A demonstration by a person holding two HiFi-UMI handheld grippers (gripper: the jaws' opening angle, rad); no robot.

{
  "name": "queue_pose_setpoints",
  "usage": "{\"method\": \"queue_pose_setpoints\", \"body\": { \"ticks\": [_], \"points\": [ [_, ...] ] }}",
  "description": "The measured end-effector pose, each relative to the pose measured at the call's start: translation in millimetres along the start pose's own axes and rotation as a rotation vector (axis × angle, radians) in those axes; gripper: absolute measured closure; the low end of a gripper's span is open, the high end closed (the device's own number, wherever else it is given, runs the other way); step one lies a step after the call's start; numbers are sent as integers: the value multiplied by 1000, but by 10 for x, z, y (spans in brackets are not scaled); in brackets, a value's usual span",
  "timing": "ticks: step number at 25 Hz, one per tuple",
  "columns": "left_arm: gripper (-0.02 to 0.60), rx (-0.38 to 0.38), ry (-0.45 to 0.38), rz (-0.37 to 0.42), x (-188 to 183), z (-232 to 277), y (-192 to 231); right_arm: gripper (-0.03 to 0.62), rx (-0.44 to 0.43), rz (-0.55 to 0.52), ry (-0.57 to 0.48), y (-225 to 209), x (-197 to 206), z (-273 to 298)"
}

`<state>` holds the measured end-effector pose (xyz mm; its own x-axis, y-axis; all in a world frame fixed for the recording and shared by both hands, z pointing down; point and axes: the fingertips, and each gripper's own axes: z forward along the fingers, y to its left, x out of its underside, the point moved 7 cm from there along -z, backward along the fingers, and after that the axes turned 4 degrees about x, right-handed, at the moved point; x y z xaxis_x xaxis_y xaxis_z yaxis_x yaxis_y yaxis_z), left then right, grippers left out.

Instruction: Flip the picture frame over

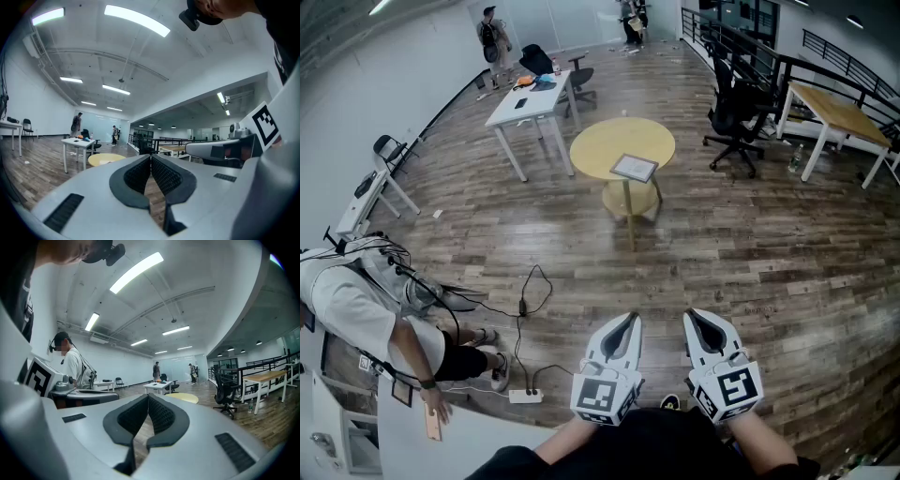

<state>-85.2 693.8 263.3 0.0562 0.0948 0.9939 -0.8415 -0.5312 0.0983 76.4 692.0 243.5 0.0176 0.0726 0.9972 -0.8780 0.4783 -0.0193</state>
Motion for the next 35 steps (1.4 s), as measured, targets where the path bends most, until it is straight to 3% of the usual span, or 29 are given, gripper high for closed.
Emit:
{"method": "queue_pose_setpoints", "body": {
  "ticks": [12, 20, 23, 26, 35],
  "points": [
    [552, -21, 10, -10, 77, -164, 300, 576, 4, -4, -1, 223, 52, 152],
    [552, -70, 19, -43, 152, -300, 851, 576, 33, 5, 7, 374, 95, 482],
    [552, -74, 14, -22, 199, -288, 1045, 576, 47, -18, 7, 402, 92, 608],
    [552, -99, 19, -60, 190, -154, 1142, 576, 46, -35, 14, 298, 91, 733],
    [552, -104, 60, -32, 204, 803, 1251, 576, 16, -30, -9, -509, 148, 1401]
  ]
}}
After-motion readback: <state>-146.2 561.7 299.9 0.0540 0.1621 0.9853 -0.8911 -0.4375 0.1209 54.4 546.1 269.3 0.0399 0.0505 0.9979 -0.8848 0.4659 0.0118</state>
